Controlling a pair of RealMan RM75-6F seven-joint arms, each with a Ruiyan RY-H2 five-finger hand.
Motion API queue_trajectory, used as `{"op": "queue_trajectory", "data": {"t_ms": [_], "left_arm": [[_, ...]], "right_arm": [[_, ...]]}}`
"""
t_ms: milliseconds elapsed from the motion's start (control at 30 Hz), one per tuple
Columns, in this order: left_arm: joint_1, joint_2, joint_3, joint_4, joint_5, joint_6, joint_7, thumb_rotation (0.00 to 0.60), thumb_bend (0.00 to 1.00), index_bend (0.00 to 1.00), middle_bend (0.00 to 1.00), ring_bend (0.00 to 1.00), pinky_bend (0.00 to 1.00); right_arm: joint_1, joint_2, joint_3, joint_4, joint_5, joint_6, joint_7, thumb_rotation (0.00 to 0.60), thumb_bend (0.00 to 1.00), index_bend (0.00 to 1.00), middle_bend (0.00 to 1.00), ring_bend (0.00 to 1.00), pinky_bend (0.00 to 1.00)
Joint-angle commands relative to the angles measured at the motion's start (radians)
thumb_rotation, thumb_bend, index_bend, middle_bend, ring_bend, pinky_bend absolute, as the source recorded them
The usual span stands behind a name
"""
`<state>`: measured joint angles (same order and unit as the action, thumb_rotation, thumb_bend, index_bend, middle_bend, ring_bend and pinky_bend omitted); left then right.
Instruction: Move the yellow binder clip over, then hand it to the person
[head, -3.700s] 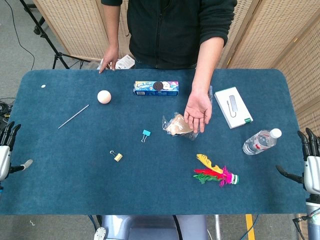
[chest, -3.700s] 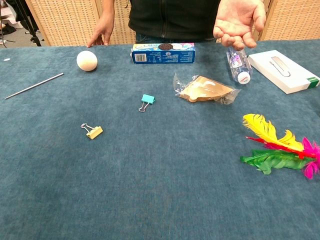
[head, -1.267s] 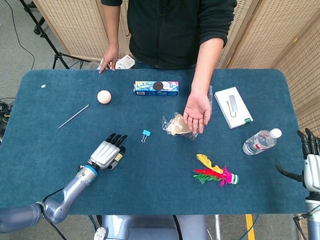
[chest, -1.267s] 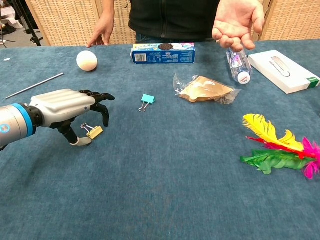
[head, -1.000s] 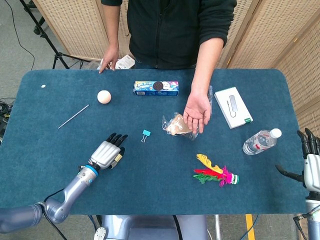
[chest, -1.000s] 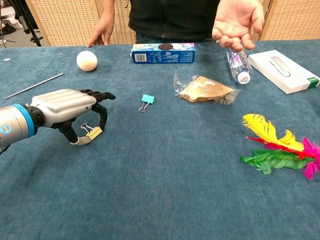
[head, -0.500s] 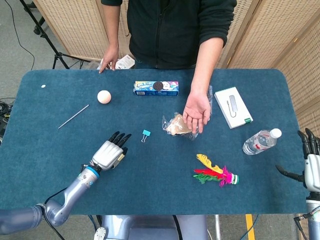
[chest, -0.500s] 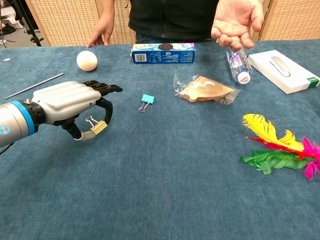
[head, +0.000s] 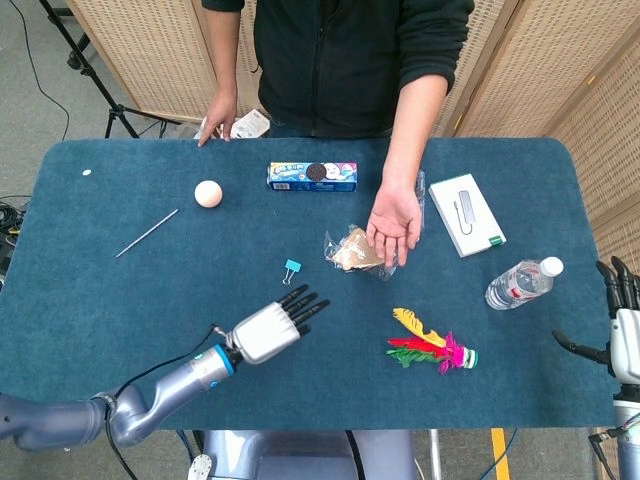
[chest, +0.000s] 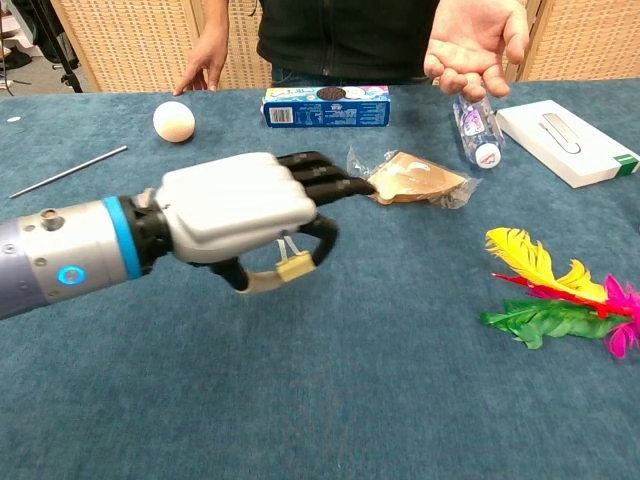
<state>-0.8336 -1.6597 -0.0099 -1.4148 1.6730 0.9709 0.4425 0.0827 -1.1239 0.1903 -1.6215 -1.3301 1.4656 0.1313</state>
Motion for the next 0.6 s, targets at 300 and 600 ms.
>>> {"op": "queue_trajectory", "data": {"t_ms": [300,600], "left_arm": [[-0.133,-0.164,-0.04,0.192,0.133,-0.003,0.073,0.6,0.31,0.66,0.0,0.0,0.0],[-0.171,-0.27,-0.064,0.33,0.147,0.032,0.091,0.6,0.17,0.13,0.0,0.0,0.0]], "right_arm": [[0.0,0.003,0.005,0.003,0.014,-0.007,0.009,0.6,0.0,0.01,0.0,0.0,0.0],[0.001,0.006,0.006,0.006,0.017,-0.014,0.019,0.6,0.0,0.01,0.0,0.0,0.0]]}}
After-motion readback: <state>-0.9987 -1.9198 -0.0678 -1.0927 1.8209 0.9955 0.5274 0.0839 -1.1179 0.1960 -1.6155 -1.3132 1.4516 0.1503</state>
